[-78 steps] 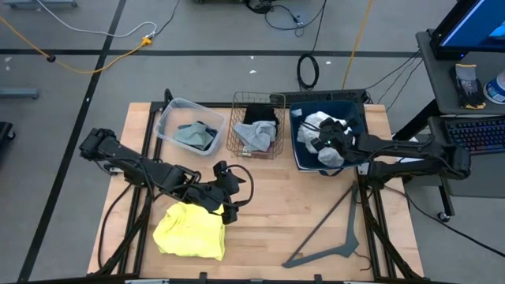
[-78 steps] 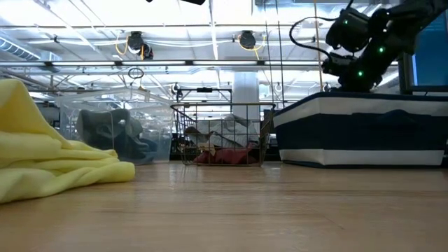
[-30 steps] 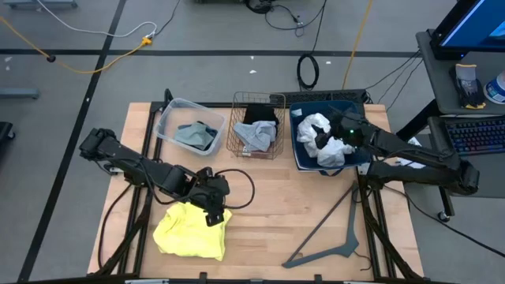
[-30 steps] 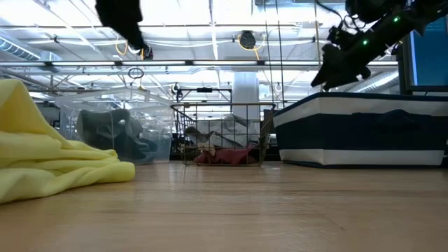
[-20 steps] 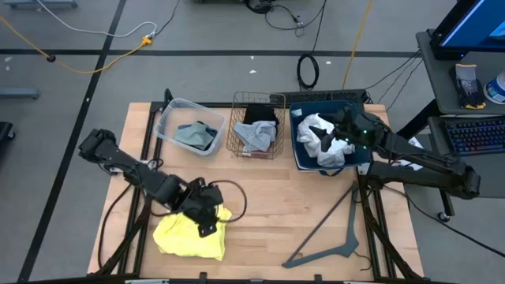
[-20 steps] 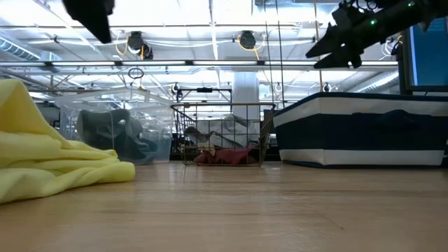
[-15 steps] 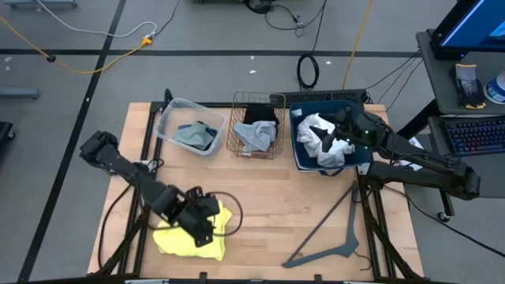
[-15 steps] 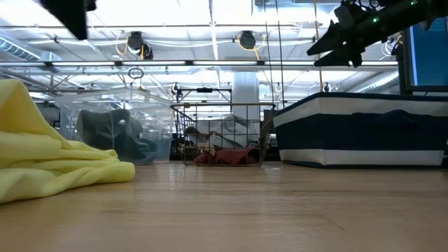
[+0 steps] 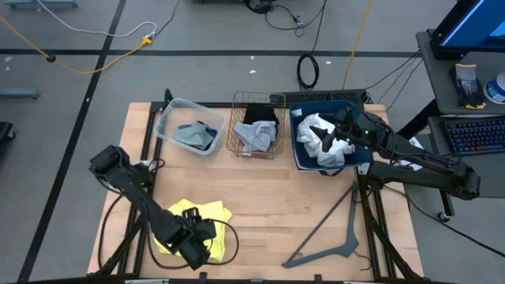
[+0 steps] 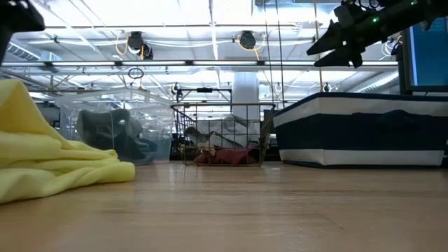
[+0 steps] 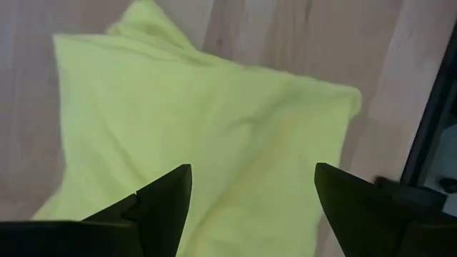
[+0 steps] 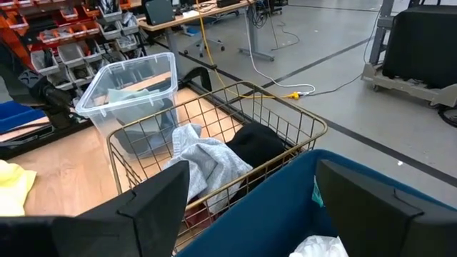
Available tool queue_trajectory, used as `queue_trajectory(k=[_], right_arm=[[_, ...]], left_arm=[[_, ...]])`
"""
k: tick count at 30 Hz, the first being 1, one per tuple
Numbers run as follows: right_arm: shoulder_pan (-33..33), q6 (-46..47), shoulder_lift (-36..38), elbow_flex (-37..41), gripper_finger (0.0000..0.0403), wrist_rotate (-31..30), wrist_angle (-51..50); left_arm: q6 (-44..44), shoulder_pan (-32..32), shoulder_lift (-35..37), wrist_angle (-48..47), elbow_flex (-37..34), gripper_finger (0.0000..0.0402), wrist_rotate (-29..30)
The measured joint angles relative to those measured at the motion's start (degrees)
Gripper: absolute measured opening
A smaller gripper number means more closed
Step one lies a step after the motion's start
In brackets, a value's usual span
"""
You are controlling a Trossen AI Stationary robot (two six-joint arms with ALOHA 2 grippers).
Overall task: Pick & Place Cloths
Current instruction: Put the yellow dress into the blue laundry organizer
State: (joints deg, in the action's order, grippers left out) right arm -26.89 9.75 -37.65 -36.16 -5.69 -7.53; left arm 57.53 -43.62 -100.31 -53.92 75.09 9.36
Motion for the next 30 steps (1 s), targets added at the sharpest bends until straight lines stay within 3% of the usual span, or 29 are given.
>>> queue_trajectory(k=[14,25,30], right_arm=[[0.0,0.1,0.0,0.0,0.0295,0.0,0.0],[0.0,0.1,0.0,0.0,0.0295,0.0,-0.1],[0.0,0.1,0.0,0.0,0.0295,0.0,-0.1]], left_arm=[[7.0,-4.9,-1.8,0.7,0.0,0.0299,-0.7],[6.9,-5.3,-2.2,0.6,0.0,0.0298,2.6],[5.2,-5.2,-6.2,0.7,0.0,0.0298,-1.5]])
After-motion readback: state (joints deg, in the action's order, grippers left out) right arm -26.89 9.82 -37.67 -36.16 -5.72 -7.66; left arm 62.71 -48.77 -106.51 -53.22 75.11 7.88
